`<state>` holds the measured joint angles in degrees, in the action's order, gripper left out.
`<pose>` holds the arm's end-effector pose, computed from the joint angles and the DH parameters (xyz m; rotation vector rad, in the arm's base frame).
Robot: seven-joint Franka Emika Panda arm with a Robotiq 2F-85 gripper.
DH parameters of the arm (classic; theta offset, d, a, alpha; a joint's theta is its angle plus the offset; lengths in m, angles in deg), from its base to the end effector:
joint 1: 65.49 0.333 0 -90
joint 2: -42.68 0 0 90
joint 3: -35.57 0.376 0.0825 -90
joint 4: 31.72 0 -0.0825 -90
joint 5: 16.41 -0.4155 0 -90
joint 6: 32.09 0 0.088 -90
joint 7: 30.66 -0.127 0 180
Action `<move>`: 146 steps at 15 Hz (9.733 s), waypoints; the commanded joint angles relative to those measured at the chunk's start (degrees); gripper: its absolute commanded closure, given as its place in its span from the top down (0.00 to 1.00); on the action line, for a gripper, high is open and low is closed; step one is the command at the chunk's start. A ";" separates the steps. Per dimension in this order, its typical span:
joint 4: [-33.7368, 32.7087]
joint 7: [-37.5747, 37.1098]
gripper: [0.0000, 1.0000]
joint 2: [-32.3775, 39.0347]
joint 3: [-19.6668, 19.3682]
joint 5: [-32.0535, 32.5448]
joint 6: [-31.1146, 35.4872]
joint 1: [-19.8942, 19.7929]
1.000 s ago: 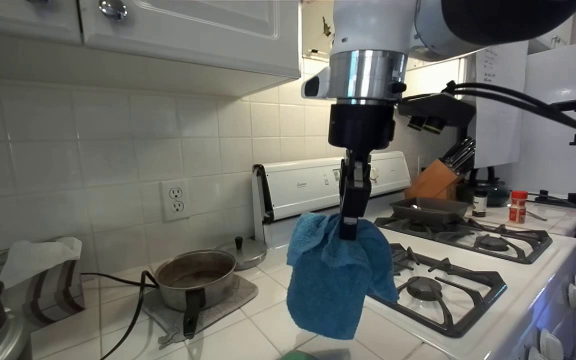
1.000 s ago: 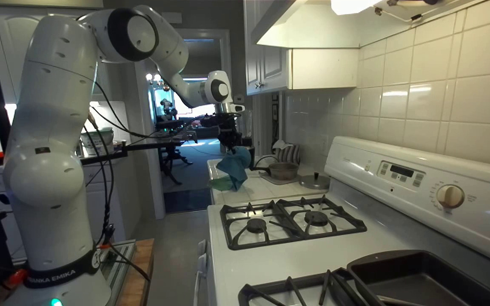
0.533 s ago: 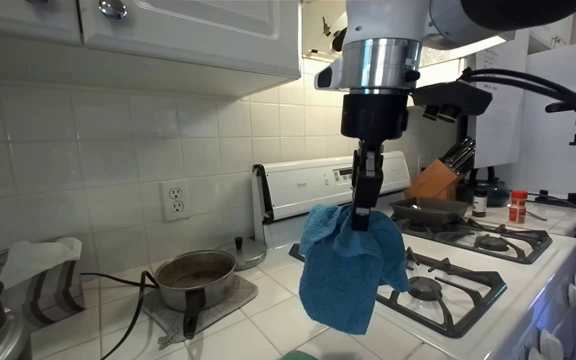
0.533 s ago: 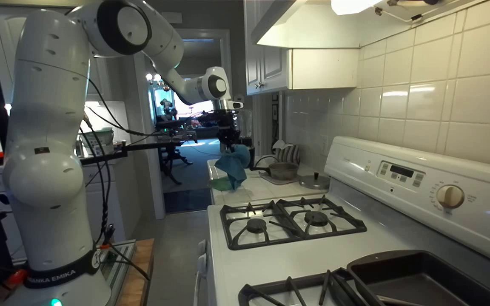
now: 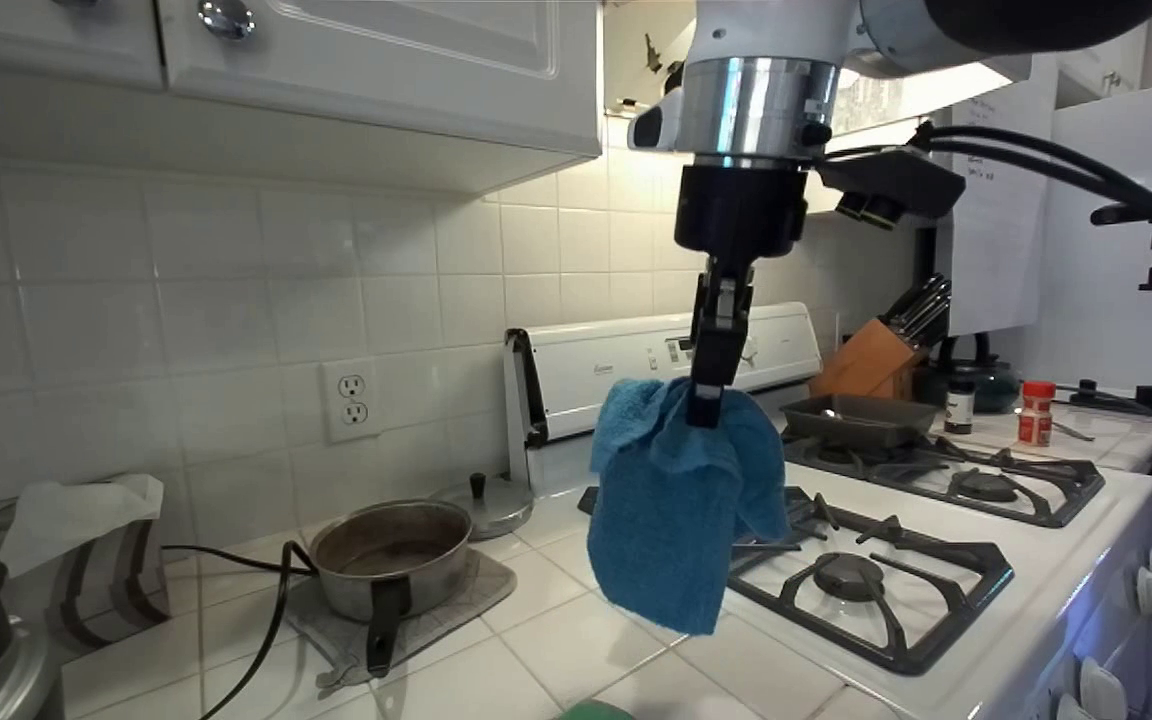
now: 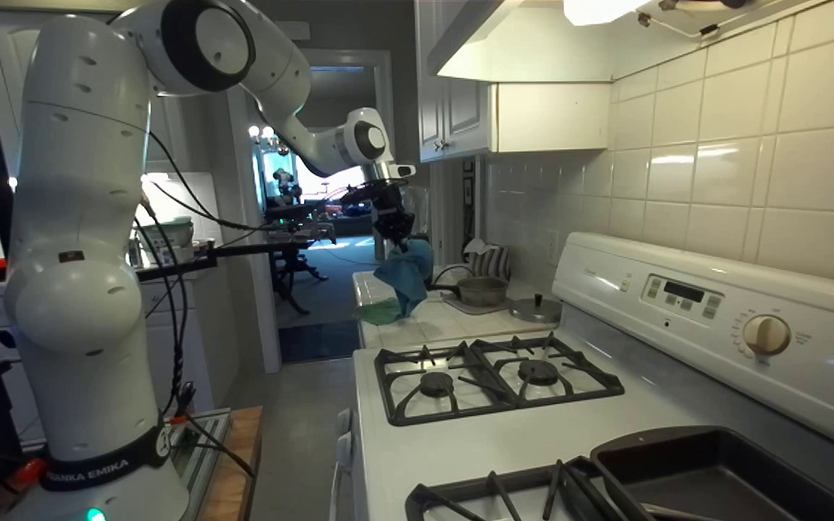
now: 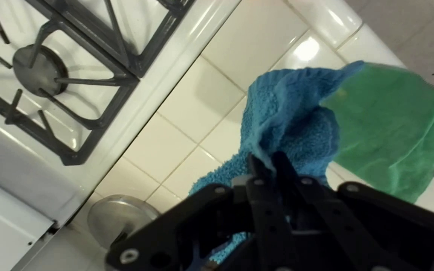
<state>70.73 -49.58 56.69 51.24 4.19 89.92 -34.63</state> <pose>0.4932 0.4696 0.4565 2.8180 0.9428 0.3386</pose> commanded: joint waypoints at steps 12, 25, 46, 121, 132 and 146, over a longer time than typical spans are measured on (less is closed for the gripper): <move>-0.86 -23.71 0.03 -9.59 1.78 14.78 -7.76 -1.51; -1.02 -29.80 0.03 -18.39 7.97 18.24 -16.90 -3.58; -2.73 -38.48 0.03 -27.58 15.00 33.33 -42.35 -6.85; -9.64 -34.10 0.03 -43.25 -7.97 57.55 -17.74 -17.10; -11.23 -33.61 0.10 -42.20 -12.73 47.66 -4.14 -23.74; -14.54 -34.42 0.03 -38.89 -13.61 48.53 -3.76 -28.01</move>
<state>59.17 -83.86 15.60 37.66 53.79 84.55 -59.56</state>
